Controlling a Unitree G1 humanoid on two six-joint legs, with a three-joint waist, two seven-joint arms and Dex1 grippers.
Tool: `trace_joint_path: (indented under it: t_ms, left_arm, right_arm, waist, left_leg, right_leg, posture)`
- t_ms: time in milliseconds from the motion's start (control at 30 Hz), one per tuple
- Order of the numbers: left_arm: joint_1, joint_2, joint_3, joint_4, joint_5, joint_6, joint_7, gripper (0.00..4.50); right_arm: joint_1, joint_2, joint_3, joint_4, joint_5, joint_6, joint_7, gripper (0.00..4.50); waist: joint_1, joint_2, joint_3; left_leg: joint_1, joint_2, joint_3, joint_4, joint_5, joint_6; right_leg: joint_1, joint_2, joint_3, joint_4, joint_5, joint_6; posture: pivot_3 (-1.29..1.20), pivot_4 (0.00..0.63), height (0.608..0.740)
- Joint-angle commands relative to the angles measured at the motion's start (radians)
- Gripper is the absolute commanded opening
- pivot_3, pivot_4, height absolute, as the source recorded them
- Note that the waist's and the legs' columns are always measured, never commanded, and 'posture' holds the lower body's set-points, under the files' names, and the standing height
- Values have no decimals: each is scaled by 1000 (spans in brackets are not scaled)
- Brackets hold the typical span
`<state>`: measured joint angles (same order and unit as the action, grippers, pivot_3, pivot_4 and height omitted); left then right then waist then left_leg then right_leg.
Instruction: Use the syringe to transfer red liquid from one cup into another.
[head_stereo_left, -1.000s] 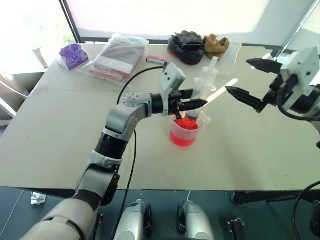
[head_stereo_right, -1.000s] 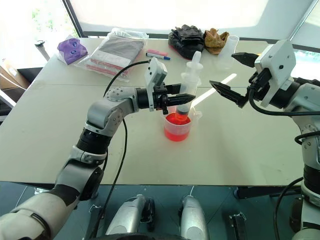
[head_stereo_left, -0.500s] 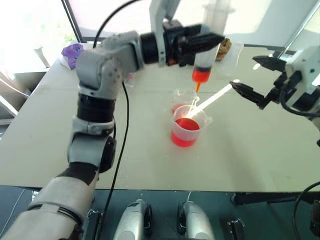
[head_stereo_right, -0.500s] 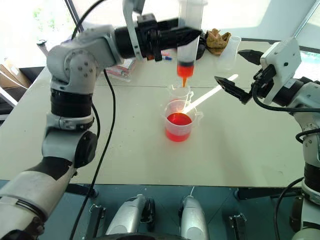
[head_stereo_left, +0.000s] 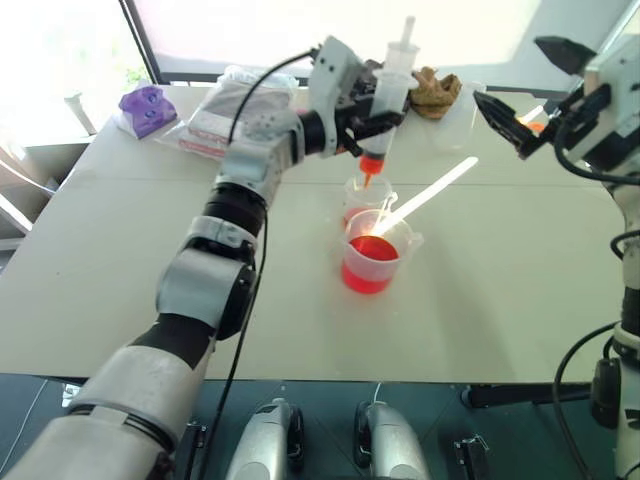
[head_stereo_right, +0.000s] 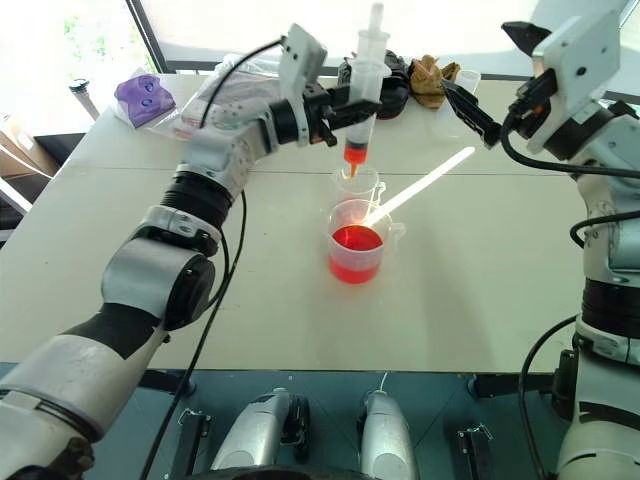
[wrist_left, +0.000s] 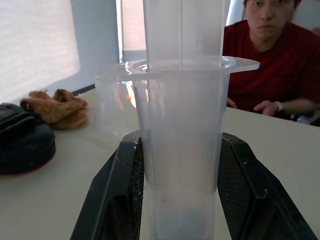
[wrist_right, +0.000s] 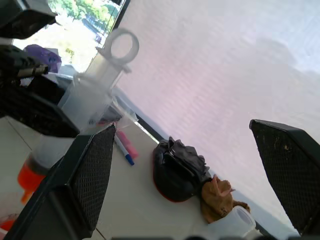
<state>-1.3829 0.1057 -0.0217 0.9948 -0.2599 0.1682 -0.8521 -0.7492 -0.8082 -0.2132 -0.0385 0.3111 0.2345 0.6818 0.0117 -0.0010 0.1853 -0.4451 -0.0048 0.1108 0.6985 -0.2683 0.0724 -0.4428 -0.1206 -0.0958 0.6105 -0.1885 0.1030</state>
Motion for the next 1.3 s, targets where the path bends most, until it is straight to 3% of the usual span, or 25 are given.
trace_joint_path:
  t_ms: [33, 333, 967, 1067, 1300]
  left_arm:
    - [-42, -7, 20, 21, 21, -71, -8, 1545]
    - [-36, -25, 23, 62, 54, -126, -32, 1545]
    - [1, -36, 4, 64, 104, -172, -80, 1545]
    - [-2, -37, 14, 71, 107, -175, -69, 1545]
    - [-9, -34, 31, 69, 97, -174, -55, 1545]
  right_arm:
    - [-89, 40, 53, 68, -75, -107, -24, 4446]
    - [-252, 131, 134, 289, -149, -265, -2, 4446]
    - [-387, 191, 175, 553, -170, -401, 127, 4446]
    - [-400, 199, 177, 582, -174, -421, 149, 3594]
    - [-411, 213, 181, 615, -172, -441, 176, 59]
  waist:
    - [-2, 0, 0]
    - [0, 0, 0]
    - [-11, 0, 0]
    - [-11, 0, 0]
    - [-16, 0, 0]
  left_leg:
    - [0, 0, 0, 0, 0, 0]
    - [0, 0, 1, 0, 2, -3]
    - [0, 0, 1, 0, 3, -4]
    - [0, 0, 1, 0, 3, -4]
    - [0, 0, 1, 0, 3, -4]
  right_leg:
    - [0, 0, 0, 0, 0, 0]
    - [0, 0, 0, 0, 0, 0]
    - [0, 0, 0, 1, 0, 0]
    - [0, 0, 0, 1, 0, 0]
    - [0, 0, 0, 1, 0, 0]
  posture:
    - [0, 150, 740]
    - [0, 150, 740]
    - [0, 150, 740]
    - [0, 150, 740]
    - [0, 150, 740]
